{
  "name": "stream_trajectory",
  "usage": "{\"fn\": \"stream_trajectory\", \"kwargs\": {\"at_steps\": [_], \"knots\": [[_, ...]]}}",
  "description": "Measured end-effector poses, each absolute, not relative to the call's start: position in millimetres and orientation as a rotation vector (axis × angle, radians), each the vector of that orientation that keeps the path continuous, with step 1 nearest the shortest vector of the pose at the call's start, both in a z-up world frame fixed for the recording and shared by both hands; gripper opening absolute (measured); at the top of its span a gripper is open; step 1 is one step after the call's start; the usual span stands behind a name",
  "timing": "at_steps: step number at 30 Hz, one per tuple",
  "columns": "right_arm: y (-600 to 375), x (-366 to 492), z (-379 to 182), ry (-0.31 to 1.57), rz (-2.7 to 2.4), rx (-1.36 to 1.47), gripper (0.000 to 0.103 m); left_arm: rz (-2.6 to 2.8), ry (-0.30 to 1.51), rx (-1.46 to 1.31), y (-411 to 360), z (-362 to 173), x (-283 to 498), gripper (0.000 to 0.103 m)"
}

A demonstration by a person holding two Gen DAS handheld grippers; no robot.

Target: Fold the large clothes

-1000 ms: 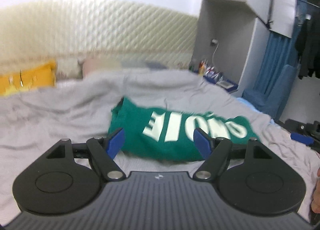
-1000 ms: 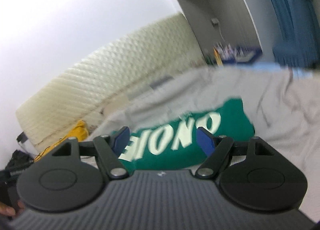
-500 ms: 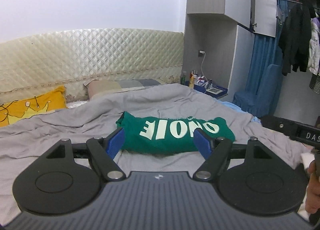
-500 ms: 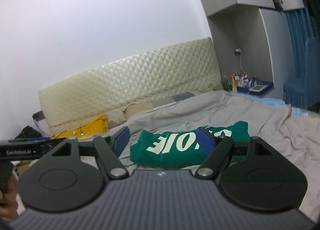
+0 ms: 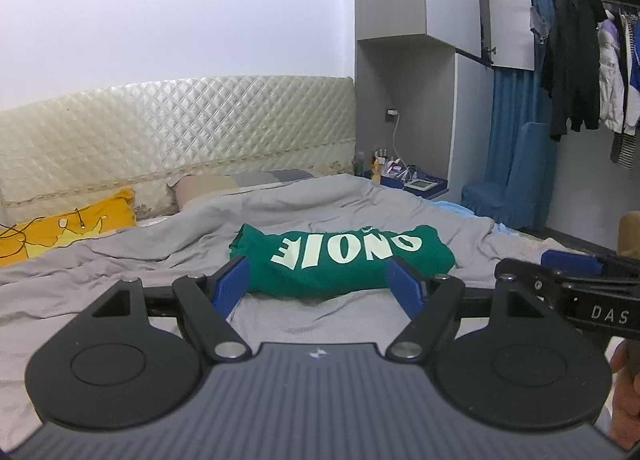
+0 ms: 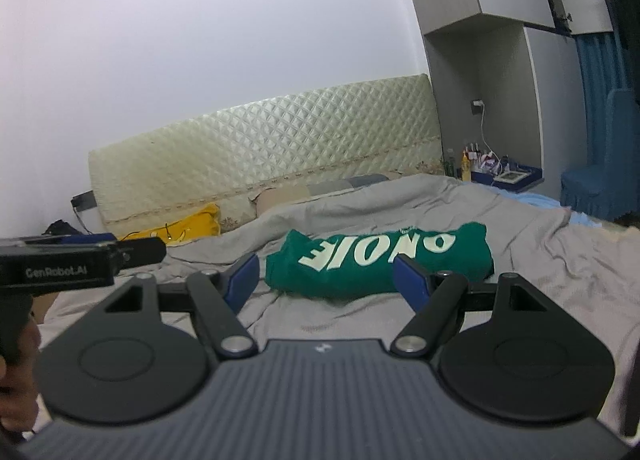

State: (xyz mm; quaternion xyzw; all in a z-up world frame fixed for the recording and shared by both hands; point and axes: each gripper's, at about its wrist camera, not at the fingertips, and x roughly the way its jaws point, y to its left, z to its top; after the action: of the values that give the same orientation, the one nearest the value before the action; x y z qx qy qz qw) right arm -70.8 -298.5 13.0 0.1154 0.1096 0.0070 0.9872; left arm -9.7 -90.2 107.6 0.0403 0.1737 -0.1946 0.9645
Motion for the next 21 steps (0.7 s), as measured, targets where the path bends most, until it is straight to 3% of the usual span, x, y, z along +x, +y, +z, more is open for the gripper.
{"fn": "stream_trajectory", "kwargs": {"at_steps": [17,21], "knots": [[-284.1,-65.4,-17.6,0.296,-0.004,0.218,0.077,-0.405,0.393,0.048,-79.0,74.1,-28.0,0.084],[-283.7,-64.1,-19.3,0.302,-0.008,0.220,0.077,-0.405,0.398,0.048,-78.1,70.3,-26.4,0.092]]}}
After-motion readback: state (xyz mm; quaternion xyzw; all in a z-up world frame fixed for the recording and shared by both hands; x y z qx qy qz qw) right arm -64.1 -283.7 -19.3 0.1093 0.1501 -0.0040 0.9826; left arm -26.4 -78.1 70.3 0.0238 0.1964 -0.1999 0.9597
